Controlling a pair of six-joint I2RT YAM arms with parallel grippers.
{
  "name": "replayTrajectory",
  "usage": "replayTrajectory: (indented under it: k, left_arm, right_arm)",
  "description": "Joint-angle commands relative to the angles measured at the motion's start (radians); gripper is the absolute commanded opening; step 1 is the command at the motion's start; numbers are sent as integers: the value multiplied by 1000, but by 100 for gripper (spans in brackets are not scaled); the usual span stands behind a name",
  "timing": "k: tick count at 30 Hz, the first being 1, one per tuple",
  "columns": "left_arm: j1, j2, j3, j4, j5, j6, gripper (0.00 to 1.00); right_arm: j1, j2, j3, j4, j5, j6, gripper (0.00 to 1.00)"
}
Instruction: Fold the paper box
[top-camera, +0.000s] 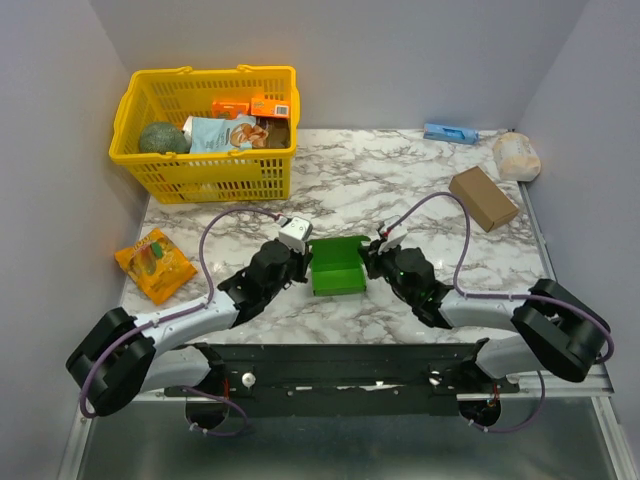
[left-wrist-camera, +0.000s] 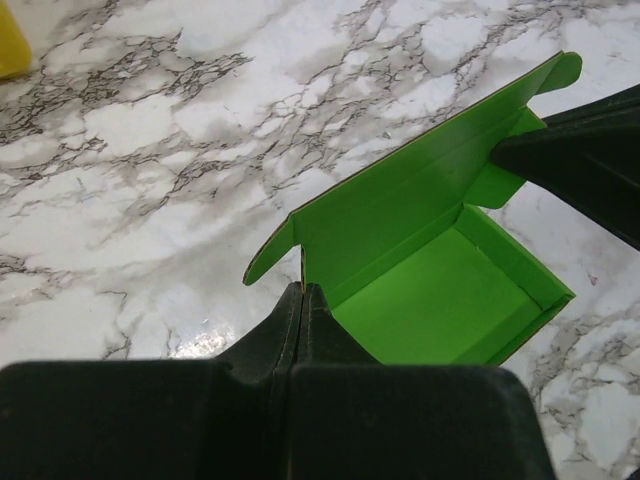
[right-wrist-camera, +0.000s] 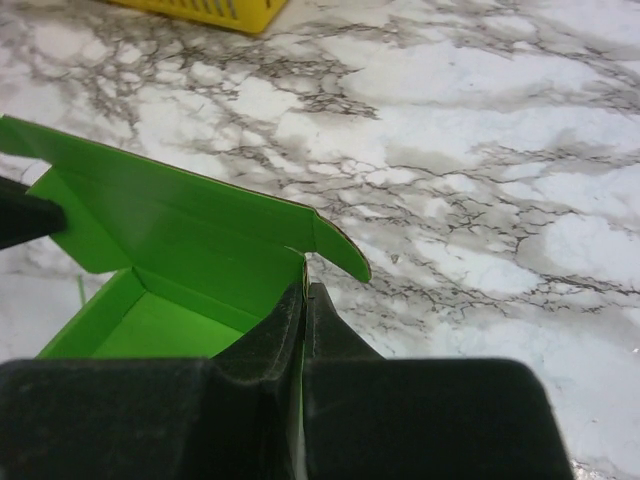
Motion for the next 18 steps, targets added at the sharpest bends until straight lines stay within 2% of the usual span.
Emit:
replayTrajectory:
  k: [1, 7, 11, 18]
  left_arm:
    - [-61, 54, -55, 254, -188, 41, 0]
    - [-140, 135, -113, 381, -312, 62, 0]
    - [-177, 155, -133, 404, -390, 62, 0]
    - [-208, 116, -170, 373, -392, -5, 0]
  right_arm:
    - [55, 94, 43, 126, 198, 28, 9]
    - [118, 191, 17, 218, 316, 80, 10]
    - [146, 190, 3, 177, 362, 124, 11]
    - [185, 160, -9, 76, 411, 197, 12]
